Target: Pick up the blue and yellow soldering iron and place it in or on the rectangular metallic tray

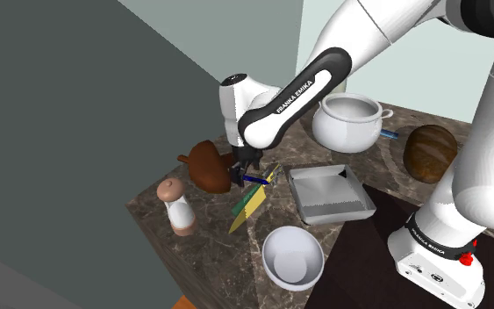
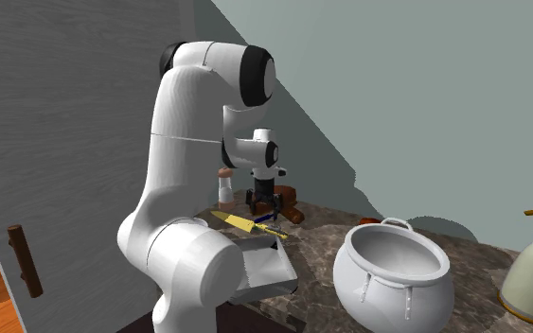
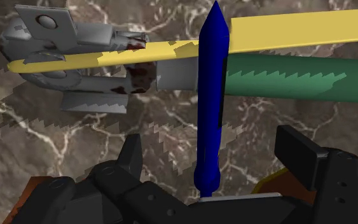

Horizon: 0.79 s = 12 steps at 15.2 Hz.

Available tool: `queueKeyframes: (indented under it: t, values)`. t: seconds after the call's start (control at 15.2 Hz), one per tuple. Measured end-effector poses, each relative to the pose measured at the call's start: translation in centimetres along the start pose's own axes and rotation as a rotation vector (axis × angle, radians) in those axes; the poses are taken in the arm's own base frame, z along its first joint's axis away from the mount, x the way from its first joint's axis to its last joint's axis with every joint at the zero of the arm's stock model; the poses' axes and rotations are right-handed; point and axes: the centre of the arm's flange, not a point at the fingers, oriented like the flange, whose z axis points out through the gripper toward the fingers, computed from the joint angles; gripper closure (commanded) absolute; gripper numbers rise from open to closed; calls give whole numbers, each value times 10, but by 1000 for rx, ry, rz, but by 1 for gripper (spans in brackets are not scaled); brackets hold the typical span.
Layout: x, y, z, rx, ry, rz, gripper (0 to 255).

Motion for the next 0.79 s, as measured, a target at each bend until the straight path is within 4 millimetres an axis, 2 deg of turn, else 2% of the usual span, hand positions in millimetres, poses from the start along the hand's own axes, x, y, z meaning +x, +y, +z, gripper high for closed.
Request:
queueKeyframes:
  t: [0.4, 0.46, 0.79]
  values:
    - [0, 0, 4, 0, 0, 0, 0]
    - [0, 0, 4, 0, 0, 0, 255]
    - [0, 0, 4, 0, 0, 0, 255]
